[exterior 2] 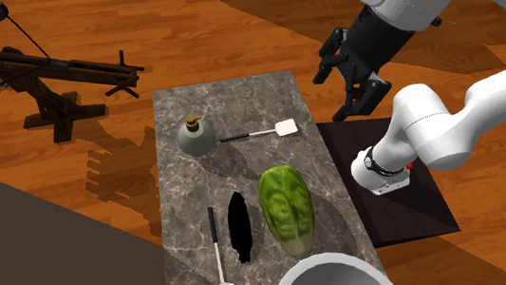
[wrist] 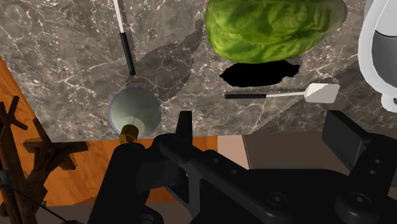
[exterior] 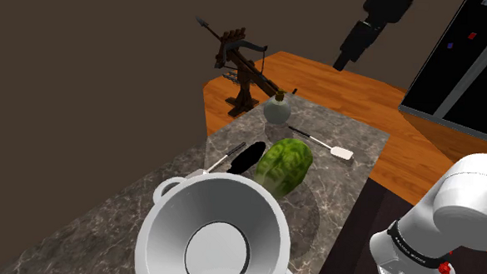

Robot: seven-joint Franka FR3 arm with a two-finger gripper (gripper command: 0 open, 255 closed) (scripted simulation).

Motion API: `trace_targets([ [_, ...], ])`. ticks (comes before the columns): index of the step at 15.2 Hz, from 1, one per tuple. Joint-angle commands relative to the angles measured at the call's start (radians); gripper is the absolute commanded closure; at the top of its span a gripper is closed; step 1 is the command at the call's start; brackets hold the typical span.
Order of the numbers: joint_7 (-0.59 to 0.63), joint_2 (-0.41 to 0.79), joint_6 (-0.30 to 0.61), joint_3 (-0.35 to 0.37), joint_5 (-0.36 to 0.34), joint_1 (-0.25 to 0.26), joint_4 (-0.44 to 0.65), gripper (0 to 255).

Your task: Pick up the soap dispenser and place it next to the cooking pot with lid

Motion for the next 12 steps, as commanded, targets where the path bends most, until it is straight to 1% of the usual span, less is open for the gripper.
trace_targets([
  [1,0.0,0.0,0.0,0.0,0.0,0.0,0.0,0],
  [6,-0.043,0.147,0.106,-0.037,-0.017,-0.015,0.008,0],
  [12,-0.092,0.343,0.216,-0.079,-0.028,-0.03,0.055,0],
])
